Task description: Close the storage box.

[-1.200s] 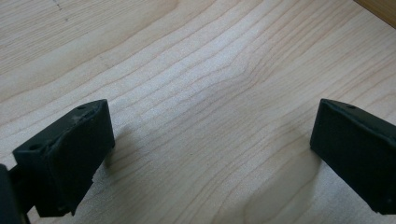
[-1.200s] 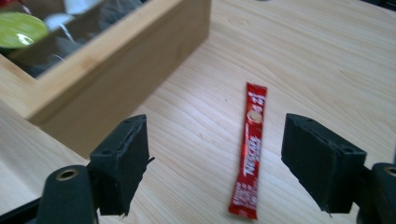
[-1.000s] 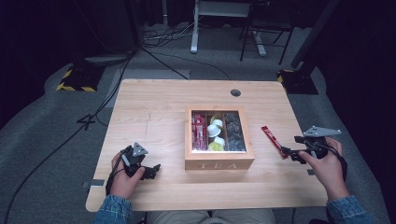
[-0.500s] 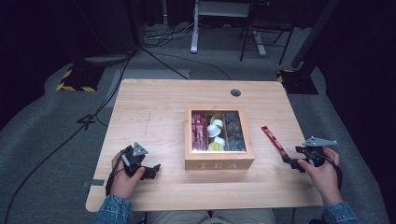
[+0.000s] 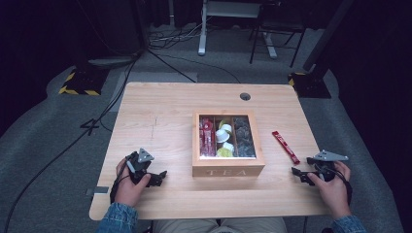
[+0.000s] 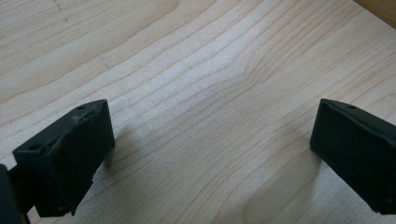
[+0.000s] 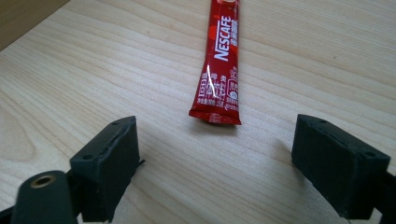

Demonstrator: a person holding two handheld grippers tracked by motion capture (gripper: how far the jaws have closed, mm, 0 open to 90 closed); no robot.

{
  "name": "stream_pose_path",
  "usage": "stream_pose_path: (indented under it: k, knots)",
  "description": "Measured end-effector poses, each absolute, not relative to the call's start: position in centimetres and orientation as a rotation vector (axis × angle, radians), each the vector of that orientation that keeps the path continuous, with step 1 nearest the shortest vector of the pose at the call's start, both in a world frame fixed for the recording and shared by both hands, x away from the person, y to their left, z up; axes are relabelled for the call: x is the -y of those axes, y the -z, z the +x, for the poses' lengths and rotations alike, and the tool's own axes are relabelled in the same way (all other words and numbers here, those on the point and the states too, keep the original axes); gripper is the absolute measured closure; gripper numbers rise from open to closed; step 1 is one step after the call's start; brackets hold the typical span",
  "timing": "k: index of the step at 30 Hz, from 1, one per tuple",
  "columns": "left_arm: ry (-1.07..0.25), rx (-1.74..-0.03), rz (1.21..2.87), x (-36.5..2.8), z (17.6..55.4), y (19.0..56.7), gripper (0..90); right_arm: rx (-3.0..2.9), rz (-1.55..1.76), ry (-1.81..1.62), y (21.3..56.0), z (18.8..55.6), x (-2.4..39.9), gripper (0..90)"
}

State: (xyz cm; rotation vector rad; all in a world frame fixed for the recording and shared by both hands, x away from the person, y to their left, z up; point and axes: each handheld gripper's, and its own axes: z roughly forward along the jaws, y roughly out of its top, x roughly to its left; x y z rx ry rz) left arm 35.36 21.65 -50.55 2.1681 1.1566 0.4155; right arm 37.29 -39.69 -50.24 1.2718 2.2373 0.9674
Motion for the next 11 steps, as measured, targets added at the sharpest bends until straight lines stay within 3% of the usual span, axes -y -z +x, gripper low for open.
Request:
stream_pose_path:
  k: [11]
  knots:
    - [-0.422, -1.167, 2.164, -21.61, 35.3, 50.55, 0.1, -2.227, 1.27, -0.973, 50.36, 37.23, 39.67, 14.0]
